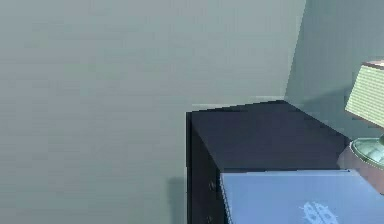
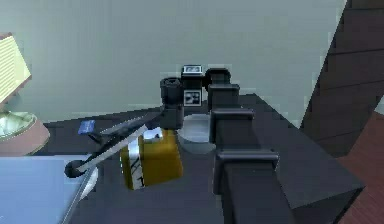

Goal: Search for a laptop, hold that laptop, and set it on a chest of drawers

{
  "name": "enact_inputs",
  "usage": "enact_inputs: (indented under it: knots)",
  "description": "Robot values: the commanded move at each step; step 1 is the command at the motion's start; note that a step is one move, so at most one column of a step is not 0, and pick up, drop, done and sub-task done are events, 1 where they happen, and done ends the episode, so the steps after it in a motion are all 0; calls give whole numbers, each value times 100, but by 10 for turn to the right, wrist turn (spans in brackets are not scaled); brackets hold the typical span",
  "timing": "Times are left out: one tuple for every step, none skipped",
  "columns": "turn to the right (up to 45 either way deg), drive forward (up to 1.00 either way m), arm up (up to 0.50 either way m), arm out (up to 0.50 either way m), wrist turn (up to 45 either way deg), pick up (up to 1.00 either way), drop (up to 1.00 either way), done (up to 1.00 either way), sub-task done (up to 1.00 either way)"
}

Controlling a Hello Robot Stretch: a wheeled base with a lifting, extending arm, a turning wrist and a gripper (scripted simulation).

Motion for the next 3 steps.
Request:
enact_inputs:
  knots:
    - [0, 0, 0, 0, 0, 0, 100, 0, 0]
    - [0, 0, 0, -10, 0, 0, 0, 0, 0]
    - [0, 0, 0, 0, 0, 0, 0, 100, 0]
